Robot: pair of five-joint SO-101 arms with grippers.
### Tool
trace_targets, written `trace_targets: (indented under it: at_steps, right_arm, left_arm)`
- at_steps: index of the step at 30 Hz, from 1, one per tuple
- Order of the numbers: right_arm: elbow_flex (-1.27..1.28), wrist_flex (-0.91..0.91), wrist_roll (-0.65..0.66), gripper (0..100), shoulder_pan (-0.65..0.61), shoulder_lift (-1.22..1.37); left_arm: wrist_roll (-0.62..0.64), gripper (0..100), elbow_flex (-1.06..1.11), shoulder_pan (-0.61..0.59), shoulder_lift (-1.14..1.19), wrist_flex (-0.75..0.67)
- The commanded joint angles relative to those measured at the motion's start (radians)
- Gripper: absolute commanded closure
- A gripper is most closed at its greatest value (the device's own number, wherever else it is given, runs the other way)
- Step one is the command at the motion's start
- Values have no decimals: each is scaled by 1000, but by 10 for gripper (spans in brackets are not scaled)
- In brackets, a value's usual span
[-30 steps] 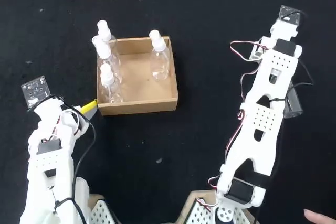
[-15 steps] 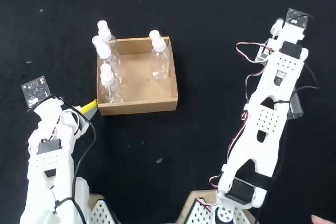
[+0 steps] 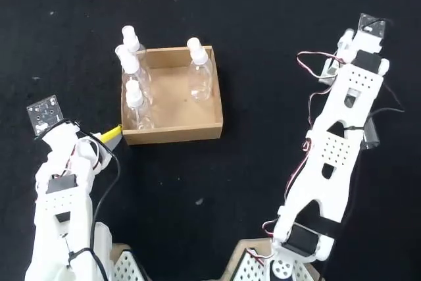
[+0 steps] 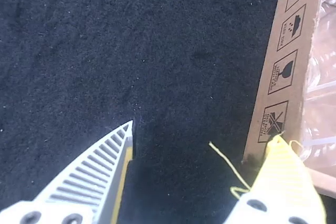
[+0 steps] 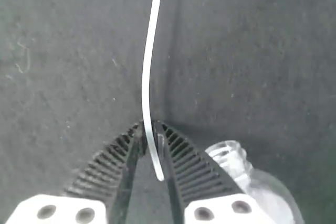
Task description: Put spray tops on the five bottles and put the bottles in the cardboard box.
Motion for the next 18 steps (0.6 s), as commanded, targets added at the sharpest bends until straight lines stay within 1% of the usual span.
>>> trace_targets:
  at_steps: [1,5,9,18]
  right_arm:
    - [-53,32,8,988,9,-73]
    - [-53,117,9,988,9,-124]
    - [-53,193,43,988,9,-193]
    - [-51,199,52,986,-9,-211]
  left_arm:
    - [-5,712,-8,18,-25,-8]
    - [-5,712,-8,18,-25,-8]
    - [-5,712,-8,18,-25,-8]
    - [-5,712,-8,18,-25,-8]
